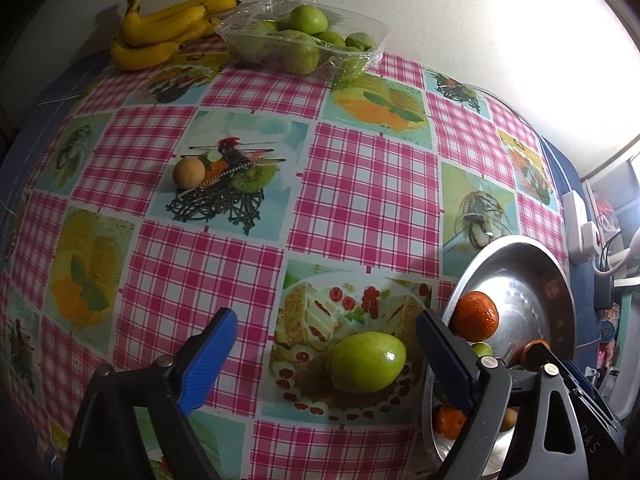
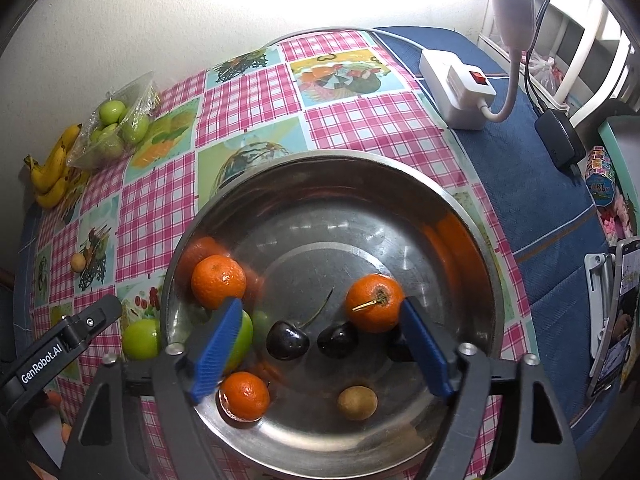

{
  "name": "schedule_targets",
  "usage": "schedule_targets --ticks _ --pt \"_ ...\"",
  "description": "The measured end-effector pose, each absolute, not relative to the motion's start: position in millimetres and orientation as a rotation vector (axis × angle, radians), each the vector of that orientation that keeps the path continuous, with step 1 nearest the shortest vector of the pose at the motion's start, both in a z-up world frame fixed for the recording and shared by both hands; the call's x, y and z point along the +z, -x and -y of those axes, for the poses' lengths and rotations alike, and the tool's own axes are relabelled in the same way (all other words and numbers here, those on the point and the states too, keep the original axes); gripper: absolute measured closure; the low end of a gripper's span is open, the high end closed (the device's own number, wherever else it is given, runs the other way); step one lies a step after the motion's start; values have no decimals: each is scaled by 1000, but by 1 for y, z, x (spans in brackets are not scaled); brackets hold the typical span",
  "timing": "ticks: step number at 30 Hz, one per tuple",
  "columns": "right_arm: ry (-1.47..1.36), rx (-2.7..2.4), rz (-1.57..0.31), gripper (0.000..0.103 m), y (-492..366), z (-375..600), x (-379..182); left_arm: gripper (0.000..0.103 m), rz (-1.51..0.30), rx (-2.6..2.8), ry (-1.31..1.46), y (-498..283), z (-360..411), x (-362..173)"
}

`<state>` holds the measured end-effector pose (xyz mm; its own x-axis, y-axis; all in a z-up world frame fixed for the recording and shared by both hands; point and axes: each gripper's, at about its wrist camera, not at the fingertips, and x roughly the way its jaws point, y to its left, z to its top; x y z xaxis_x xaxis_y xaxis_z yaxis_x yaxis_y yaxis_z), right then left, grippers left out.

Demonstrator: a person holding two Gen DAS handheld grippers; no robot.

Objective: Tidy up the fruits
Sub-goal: 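Pull both open tools back from the tray toward the table fruits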

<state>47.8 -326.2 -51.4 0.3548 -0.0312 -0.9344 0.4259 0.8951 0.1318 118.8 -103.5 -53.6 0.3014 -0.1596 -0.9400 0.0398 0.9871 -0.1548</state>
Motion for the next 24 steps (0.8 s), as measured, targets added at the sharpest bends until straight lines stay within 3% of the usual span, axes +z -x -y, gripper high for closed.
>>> schedule_targets --ticks 5,7,8,24 --pt "-375 -301 -1175 19 -49 324 -51 1 -1245 -117 104 -120 101 -52" --pt "-374 -301 -1171 5 -49 324 -50 0 -1239 -110 97 -120 101 -52" --pt "-374 -302 -1166 3 -48 324 -50 0 -1237 -106 94 -120 101 -52" --pt "-341 -282 -1125 2 -50 318 -41 0 -1192 -75 72 -118 91 -40"
